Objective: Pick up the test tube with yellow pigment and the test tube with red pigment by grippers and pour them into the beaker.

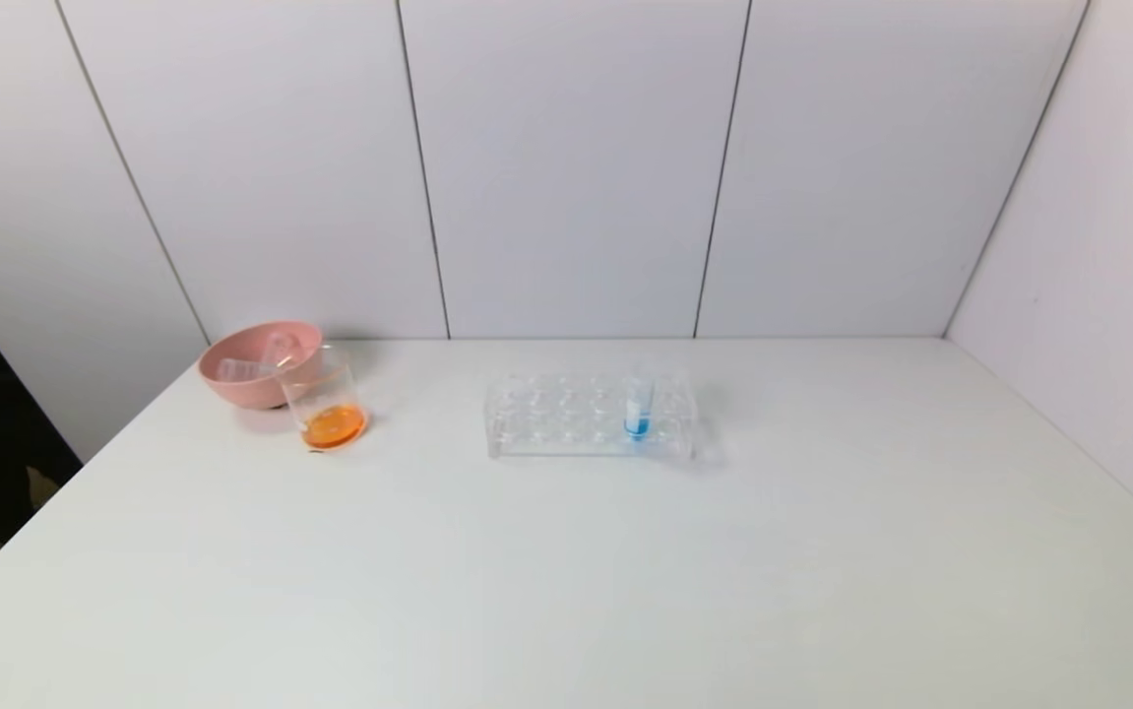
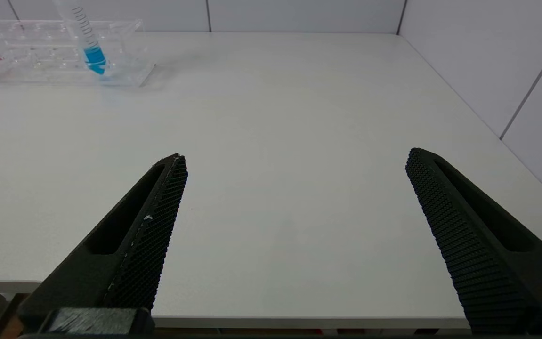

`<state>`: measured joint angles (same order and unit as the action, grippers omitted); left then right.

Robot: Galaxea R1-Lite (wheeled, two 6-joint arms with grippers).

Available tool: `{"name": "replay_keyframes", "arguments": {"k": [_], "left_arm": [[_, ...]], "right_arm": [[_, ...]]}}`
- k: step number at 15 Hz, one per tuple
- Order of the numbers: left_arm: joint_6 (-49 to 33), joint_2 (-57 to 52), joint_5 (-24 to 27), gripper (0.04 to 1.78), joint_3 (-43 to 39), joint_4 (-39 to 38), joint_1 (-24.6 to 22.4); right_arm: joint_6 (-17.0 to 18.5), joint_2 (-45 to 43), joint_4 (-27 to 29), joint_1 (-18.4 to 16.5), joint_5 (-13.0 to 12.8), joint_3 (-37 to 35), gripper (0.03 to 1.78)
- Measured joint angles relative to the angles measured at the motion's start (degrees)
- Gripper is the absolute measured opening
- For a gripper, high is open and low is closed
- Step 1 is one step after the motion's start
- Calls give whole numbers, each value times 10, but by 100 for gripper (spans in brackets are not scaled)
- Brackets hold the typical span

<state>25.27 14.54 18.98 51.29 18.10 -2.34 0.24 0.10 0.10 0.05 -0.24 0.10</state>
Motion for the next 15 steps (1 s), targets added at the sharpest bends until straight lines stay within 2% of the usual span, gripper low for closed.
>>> {"name": "replay_keyframes", "arguments": {"k": [3, 5, 7, 11, 13, 15], "left_arm": [[2, -25, -38, 178, -40, -18, 18], [0, -48, -55, 178, -99, -57, 19], [-13, -69, -58, 178, -188, -141, 20], [-74, -99, -56, 178, -360, -367, 21], [-101, -111, -58, 178, -415, -430, 21], [-124, -119, -61, 178, -462, -444, 21]], "right_arm": [[0, 0, 0, 0, 0, 0, 170], [0, 0, 0, 0, 0, 0, 170], [0, 0, 0, 0, 0, 0, 170], [0, 0, 0, 0, 0, 0, 170], [0, 0, 0, 0, 0, 0, 170], [0, 0, 0, 0, 0, 0, 170]]}}
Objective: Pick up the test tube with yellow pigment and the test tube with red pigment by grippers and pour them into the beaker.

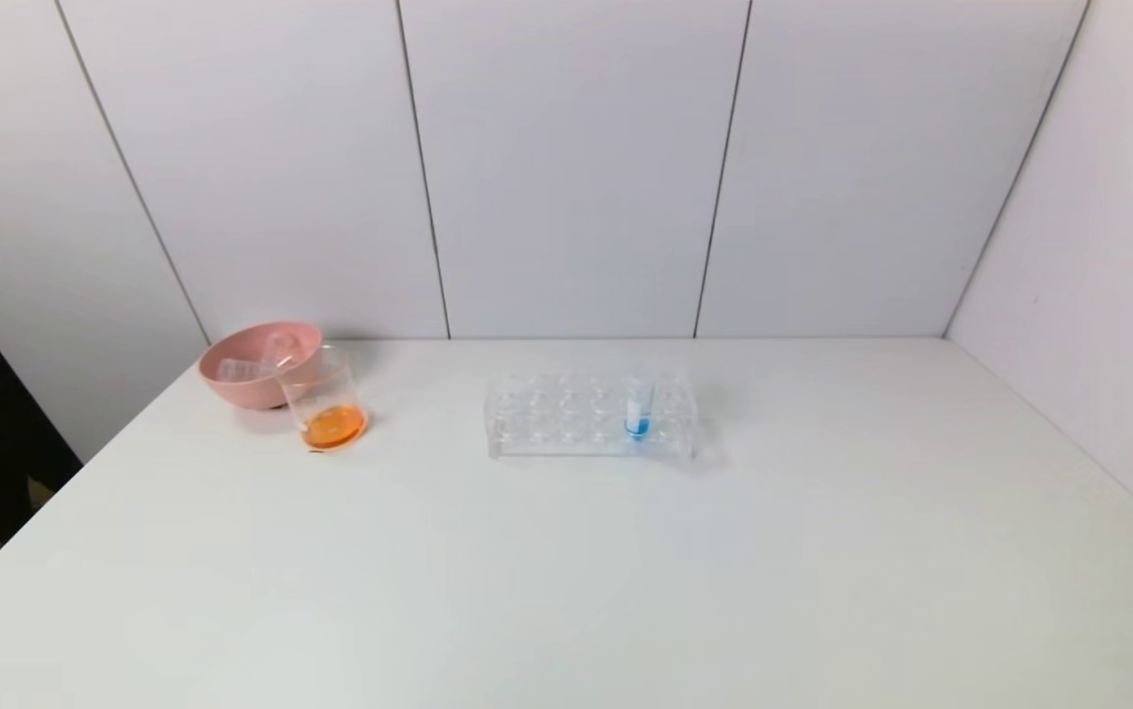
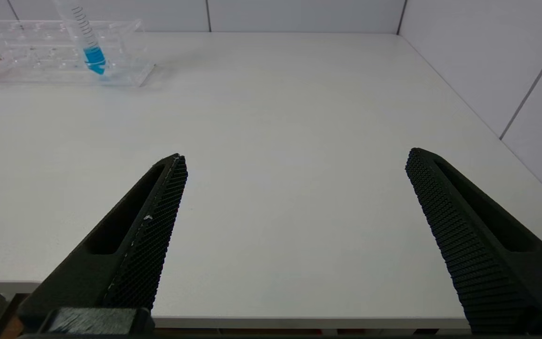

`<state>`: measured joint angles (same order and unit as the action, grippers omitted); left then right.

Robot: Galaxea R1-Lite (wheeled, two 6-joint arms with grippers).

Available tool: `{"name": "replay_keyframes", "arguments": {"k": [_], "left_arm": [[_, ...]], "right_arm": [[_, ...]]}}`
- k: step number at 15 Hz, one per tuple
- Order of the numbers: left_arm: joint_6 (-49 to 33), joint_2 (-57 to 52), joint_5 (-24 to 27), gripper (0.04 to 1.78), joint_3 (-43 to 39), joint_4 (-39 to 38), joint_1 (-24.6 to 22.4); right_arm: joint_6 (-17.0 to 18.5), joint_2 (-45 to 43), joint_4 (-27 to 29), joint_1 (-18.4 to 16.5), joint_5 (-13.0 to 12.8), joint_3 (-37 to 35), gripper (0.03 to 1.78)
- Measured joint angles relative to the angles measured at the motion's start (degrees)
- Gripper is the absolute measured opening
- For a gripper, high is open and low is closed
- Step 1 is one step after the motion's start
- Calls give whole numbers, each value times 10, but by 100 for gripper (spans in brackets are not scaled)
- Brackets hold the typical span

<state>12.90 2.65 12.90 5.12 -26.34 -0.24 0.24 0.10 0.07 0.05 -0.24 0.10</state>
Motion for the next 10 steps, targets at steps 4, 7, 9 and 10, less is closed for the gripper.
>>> {"name": "replay_keyframes", "arguments": {"k": [4, 7, 9, 10], "left_arm": [[-29, -18, -39, 178, -48, 42, 0], [-30, -25, -65, 178, -51, 125, 0], [-32, -26, -73, 178, -51, 191, 0], [-32, -26, -81, 178, -51, 215, 0]], "right_arm": [[0, 0, 0, 0, 0, 0, 170], [0, 0, 0, 0, 0, 0, 170], [0, 0, 0, 0, 0, 0, 170], [0, 0, 0, 0, 0, 0, 170]]}}
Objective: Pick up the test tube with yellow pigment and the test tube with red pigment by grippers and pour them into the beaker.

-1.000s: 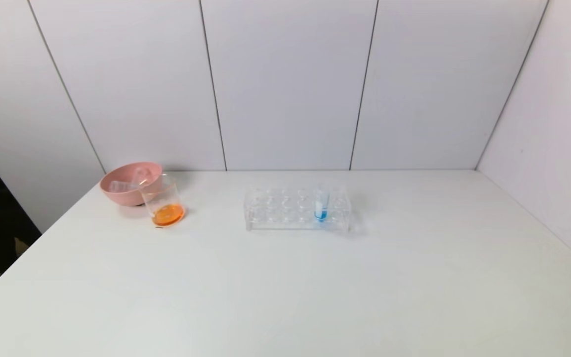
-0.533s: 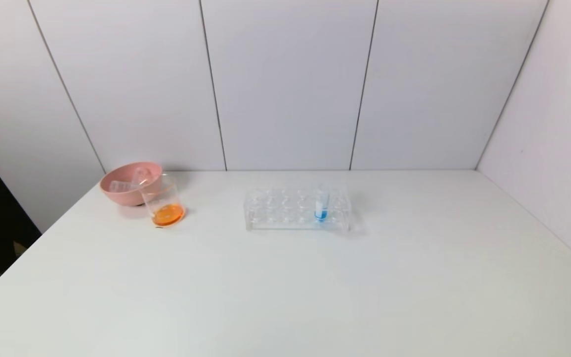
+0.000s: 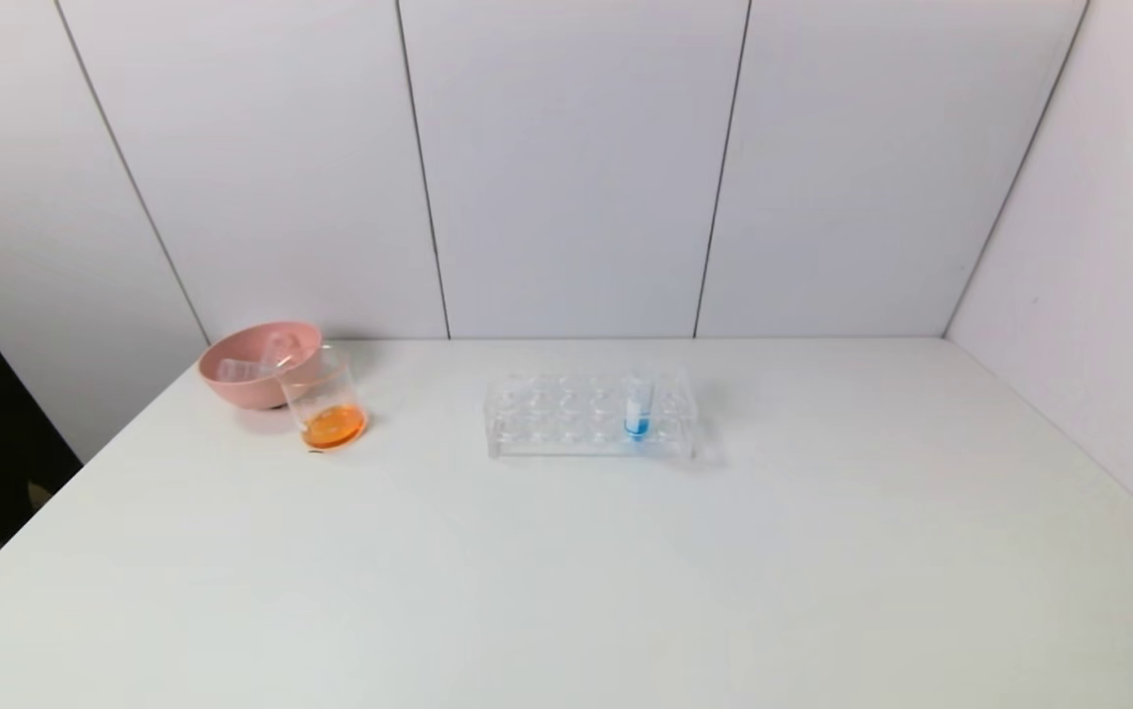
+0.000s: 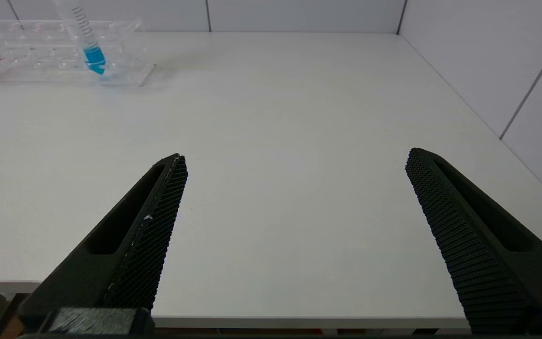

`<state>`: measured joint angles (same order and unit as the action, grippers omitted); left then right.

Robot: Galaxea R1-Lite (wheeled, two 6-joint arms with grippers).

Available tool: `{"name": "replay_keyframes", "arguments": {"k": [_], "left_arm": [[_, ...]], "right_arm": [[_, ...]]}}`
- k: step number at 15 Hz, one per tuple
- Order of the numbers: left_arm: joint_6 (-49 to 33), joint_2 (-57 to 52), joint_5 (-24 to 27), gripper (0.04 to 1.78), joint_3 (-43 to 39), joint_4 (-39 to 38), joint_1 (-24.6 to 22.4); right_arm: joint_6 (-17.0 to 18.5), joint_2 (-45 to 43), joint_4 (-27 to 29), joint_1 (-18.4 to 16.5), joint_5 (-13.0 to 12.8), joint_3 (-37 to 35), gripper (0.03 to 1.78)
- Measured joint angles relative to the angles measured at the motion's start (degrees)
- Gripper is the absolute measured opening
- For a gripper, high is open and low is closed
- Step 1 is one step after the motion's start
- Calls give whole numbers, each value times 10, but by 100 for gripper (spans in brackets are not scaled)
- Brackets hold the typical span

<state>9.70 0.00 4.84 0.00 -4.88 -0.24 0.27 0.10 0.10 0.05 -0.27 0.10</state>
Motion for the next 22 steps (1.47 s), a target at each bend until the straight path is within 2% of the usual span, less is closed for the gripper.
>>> {"name": "replay_keyframes", "arguments": {"k": [2, 4, 22], "left_arm": [[-6, 0, -12, 178, 0, 41, 0], [-12, 0, -13, 178, 0, 49, 0], [-14, 0, -13, 178, 0, 48, 0]], "right_arm": [[0, 0, 0, 0, 0, 0, 170], [0, 0, 0, 0, 0, 0, 170], [1, 0, 0, 0, 0, 0, 170]]}}
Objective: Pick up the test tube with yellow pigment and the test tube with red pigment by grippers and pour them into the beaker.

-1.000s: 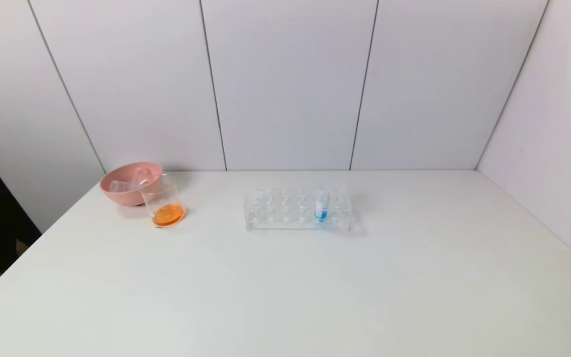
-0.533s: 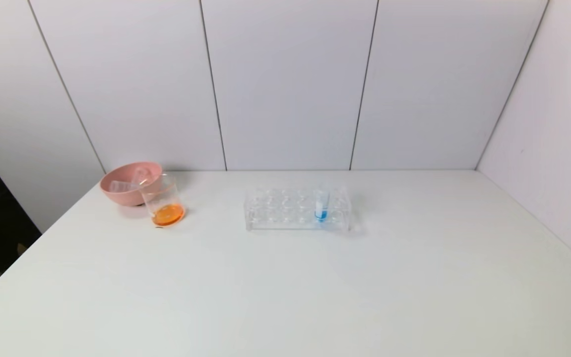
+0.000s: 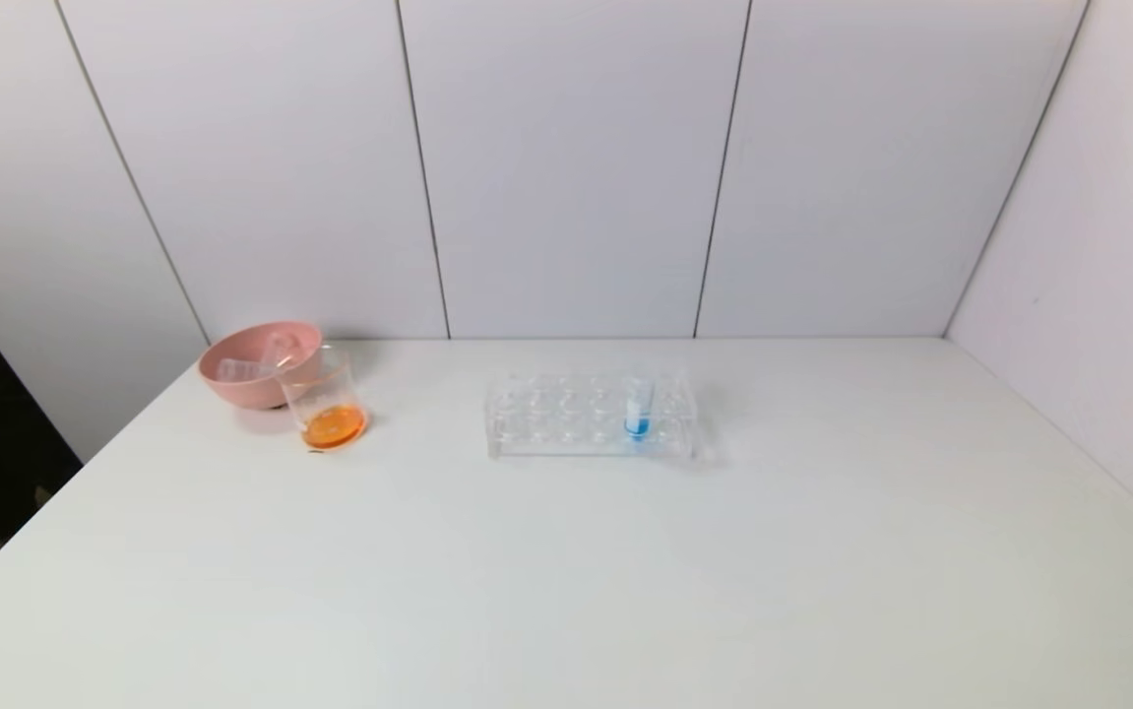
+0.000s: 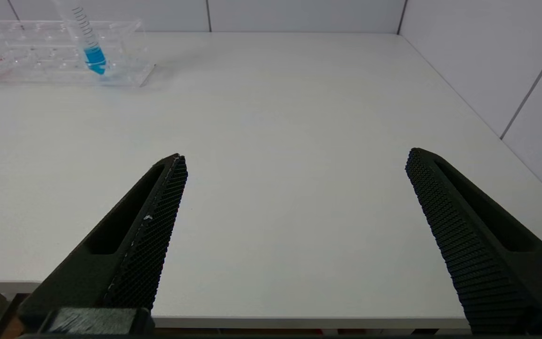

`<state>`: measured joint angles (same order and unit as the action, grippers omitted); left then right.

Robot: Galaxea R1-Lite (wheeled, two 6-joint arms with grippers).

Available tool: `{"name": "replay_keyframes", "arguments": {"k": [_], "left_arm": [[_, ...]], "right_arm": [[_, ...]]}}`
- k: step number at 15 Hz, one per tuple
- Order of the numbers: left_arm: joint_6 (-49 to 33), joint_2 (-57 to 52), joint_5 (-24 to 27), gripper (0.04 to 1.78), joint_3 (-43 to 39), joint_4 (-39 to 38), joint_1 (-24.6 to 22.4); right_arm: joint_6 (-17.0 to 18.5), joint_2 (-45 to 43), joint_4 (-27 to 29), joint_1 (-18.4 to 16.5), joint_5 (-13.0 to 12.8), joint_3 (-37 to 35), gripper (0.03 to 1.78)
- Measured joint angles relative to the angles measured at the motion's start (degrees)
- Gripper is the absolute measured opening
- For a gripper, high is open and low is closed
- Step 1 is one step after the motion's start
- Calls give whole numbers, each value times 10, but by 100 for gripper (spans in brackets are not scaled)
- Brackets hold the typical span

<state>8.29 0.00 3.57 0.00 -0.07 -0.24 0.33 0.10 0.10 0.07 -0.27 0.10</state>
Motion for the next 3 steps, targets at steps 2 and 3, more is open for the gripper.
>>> {"name": "replay_keyframes", "arguments": {"k": [2, 3], "left_arm": [[0, 0, 0, 178, 0, 0, 0], [0, 0, 0, 178, 0, 0, 0]], "right_arm": [[0, 0, 0, 0, 0, 0, 170], [0, 0, 0, 0, 0, 0, 170]]}}
